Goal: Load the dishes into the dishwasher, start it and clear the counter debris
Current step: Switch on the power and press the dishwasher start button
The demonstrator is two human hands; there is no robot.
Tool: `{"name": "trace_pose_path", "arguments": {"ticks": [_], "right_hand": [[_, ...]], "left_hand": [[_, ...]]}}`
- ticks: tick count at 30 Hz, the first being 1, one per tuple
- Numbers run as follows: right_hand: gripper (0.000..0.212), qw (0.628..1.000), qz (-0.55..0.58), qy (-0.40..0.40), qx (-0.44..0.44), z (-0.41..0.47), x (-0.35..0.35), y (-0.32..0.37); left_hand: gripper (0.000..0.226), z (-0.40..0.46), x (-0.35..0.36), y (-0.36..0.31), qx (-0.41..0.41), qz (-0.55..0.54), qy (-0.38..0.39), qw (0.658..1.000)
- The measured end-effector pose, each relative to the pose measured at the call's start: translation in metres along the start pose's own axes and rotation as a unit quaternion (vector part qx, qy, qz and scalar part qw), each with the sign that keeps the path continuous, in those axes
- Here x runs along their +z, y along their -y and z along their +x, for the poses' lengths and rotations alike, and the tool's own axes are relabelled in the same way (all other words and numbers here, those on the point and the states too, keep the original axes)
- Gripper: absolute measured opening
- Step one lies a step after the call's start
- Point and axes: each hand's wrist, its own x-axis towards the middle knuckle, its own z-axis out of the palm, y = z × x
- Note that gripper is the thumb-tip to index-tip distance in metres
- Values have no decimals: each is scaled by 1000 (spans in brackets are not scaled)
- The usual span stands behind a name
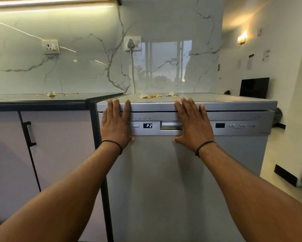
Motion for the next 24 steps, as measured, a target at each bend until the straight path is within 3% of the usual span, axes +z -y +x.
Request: {"name": "trace_pose_path", "arguments": {"ticks": [3,9,15,21,24], "right_hand": [[139,1000,-2,7,17,-2,2,-8],[136,999,24,8,24,0,1,-2],[121,998,63,-11,31,1,-4,1],[84,994,60,-81,43,6,-24,-3],[68,995,38,-70,53,15,-33,-1]], "left_hand": [[127,3,-1,-10,-10,4,6,1000],[139,2,3,-22,-6,-23,13,1000],[130,2,-4,-20,61,-41,12,997],[114,9,-12,-21,60,-98,-66,991],[94,17,-18,-23,56,-97,-95,989]]}}
